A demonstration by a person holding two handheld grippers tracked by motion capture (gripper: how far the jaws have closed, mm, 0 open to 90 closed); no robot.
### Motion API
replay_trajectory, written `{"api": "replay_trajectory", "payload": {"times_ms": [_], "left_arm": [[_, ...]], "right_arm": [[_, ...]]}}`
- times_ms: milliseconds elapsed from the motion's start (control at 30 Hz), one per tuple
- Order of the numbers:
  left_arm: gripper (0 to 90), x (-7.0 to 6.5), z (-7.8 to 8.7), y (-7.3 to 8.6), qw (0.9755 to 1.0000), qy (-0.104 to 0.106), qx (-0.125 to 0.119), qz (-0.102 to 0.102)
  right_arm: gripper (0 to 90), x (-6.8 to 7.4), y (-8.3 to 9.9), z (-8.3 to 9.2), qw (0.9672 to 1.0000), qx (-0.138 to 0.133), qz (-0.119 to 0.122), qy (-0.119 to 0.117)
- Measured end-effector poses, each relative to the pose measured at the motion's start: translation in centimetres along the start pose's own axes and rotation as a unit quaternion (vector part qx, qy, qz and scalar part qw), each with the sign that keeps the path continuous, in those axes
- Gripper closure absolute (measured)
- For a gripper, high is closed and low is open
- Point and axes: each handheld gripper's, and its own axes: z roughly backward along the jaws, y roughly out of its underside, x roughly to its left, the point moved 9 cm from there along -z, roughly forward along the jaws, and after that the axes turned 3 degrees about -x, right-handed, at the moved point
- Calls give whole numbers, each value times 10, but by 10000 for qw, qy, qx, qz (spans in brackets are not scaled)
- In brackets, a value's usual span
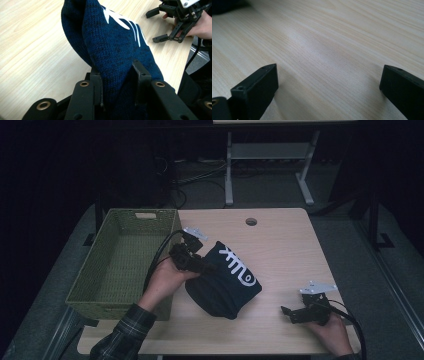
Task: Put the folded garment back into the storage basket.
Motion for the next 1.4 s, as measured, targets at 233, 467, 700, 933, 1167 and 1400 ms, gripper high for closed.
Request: {"api": "replay_trajectory", "payload": {"times_ms": [233, 467, 700, 933, 1167, 1400], "left_arm": [[679, 3, 18, -5, 10000, -8, 75, 18], [679, 5, 36, -10, 9999, -134, 86, -33], [679, 8, 56, -11, 9997, -233, 60, 10], [679, 14, 79, -11, 9994, -325, -56, 117], [679, 23, 108, -9, 9984, -474, -238, 206], [679, 32, 138, -6, 9963, -670, -439, 312]], "right_arm": [[15, 0, 0, 0, 10000, 1, -7, 3], [15, 0, 0, 0, 10000, -3, -10, 3], [15, 0, 0, 0, 10000, -9, -14, 5], [15, 0, 0, 0, 10000, 1, -29, 5], [15, 0, 0, 0, 10000, 5, -26, 8], [15, 0, 0, 0, 10000, 4, -28, 8]]}}
